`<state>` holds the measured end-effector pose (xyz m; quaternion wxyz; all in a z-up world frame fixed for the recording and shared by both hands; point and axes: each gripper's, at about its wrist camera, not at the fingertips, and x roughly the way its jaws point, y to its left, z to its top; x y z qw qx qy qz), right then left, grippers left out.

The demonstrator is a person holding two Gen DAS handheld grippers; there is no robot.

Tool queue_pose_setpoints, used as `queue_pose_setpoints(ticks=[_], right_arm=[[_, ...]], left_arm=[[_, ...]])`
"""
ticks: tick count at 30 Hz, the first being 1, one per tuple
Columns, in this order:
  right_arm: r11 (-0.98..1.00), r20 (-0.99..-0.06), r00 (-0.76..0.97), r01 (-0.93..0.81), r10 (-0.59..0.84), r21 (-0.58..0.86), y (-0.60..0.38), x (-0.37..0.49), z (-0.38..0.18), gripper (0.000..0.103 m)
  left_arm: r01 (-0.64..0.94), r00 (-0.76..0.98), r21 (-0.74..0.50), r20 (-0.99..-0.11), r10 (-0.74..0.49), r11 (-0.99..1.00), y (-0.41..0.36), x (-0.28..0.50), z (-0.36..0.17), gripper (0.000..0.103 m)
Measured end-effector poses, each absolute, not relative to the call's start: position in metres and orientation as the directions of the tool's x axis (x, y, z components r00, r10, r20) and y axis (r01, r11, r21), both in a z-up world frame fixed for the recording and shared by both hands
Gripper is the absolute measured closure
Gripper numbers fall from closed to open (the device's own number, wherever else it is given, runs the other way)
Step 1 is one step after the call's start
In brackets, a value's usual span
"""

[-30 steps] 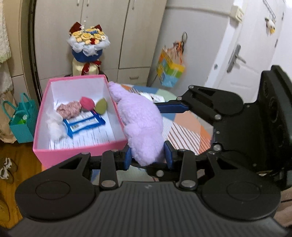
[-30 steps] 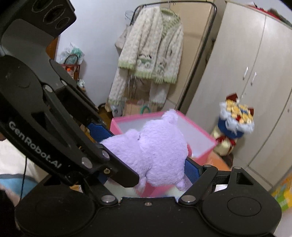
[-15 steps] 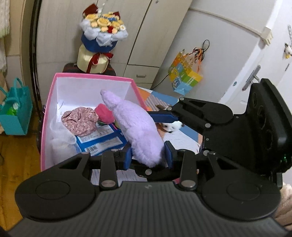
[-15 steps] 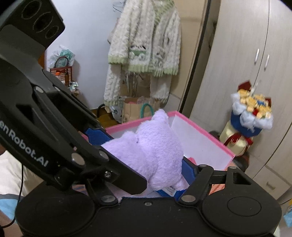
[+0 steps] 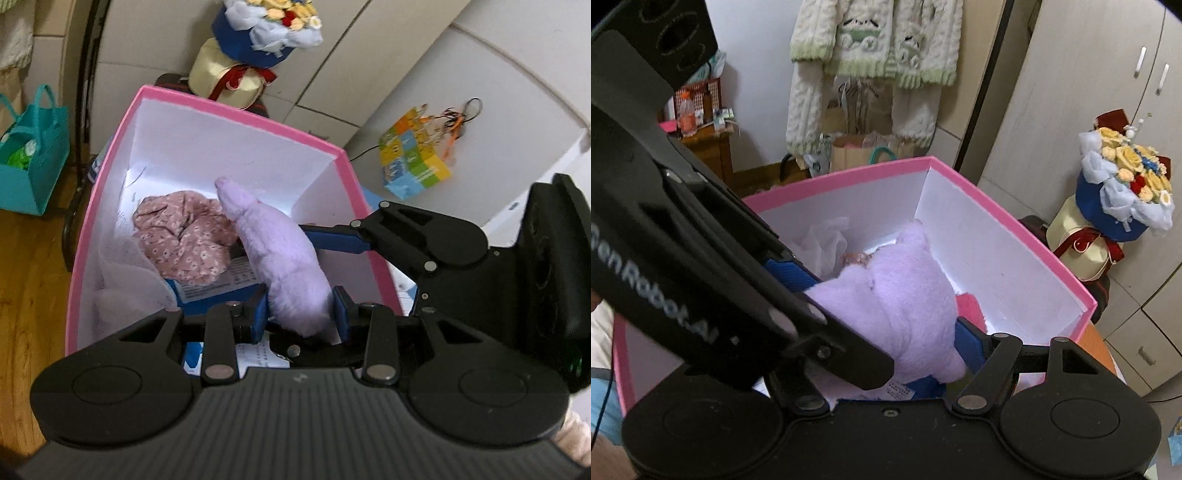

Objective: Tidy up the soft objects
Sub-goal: 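Lower the lavender bear into the box and open the grippers, then move both grippers back toward the white plush sheep on the table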

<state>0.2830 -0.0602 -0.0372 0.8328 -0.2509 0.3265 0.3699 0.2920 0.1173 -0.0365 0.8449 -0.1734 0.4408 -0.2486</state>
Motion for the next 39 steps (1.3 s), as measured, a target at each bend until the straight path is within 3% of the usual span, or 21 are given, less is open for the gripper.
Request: queue_pose_setpoints(ticks=[4, 9, 18, 22, 32, 39], right_arm=[[0.599, -0.725, 0.552, -0.764, 0.411, -0.242, -0.055, 0.276, -0.040, 0.026], [0.589, -0.712, 0.542, -0.777, 0.447, -0.222, -0.070, 0.255, -0.031, 0.022], [0.641, -0.640, 0.524, -0.765, 0.562, -0.064, -0.118, 0.218, -0.008, 0.024], [0.668, -0.604, 0.536, -0.744, 0.589, -0.010, -0.143, 0.200, 0.009, 0.025], [0.725, -0.547, 0.589, -0.687, 0.595, 0.048, -0.205, 0.153, 0.047, 0.025], [0.789, -0.528, 0.654, -0.612, 0.542, 0.053, -0.259, 0.114, 0.044, 0.025]], left_arm=[[0.205, 0.493, -0.553, -0.655, -0.573, 0.808, 0.126, 0.296, -0.044, 0.068], [0.194, 0.558, -0.408, -0.702, -0.442, 0.892, 0.124, 0.275, -0.033, 0.065], [0.229, 0.684, -0.226, -0.654, -0.321, 0.947, 0.120, 0.226, 0.007, 0.059], [0.260, 0.696, -0.204, -0.638, -0.330, 0.944, 0.119, 0.201, 0.026, 0.051], [0.424, 0.704, -0.124, -0.579, -0.412, 0.897, 0.097, 0.129, 0.066, 0.047], [0.528, 0.689, -0.078, -0.543, -0.480, 0.846, 0.070, 0.083, 0.072, 0.047]])
